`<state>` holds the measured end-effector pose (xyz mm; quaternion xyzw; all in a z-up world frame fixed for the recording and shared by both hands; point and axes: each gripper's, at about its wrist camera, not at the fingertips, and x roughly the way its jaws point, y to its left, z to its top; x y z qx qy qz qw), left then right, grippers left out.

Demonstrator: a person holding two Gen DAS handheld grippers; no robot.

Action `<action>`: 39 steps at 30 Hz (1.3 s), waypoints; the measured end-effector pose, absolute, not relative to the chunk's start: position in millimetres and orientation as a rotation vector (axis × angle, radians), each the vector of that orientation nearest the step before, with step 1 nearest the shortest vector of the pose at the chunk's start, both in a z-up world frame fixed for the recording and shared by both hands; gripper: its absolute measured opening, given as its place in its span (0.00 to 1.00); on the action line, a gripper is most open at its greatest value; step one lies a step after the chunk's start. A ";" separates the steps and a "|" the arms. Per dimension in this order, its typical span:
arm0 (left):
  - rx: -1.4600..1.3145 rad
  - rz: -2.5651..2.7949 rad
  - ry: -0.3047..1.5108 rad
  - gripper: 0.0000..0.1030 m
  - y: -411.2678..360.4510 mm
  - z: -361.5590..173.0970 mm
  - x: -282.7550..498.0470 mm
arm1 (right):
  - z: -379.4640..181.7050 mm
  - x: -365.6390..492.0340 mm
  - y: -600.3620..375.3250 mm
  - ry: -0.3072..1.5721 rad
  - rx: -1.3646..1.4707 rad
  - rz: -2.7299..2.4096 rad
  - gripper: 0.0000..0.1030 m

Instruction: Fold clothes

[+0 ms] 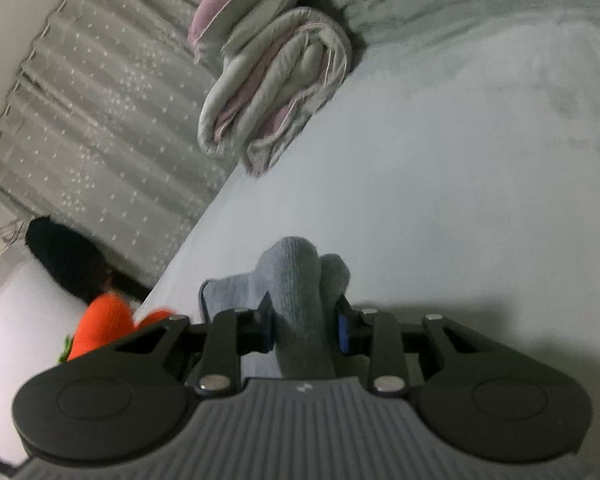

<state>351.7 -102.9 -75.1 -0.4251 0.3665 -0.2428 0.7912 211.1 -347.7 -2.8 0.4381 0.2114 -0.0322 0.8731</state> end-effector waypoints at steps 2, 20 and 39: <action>-0.944 -0.548 0.790 0.23 -123.6 -82.1 369.4 | -3.6 228.6 -367.9 0.431 0.921 -0.092 0.30; -0.648 -0.595 0.611 0.39 -229.7 -127.0 413.6 | -59.3 269.7 -466.9 0.330 0.862 -0.318 0.44; -0.258 -0.660 0.574 0.03 -282.2 -91.3 398.9 | -54.4 286.1 -429.6 0.412 0.466 -0.469 0.00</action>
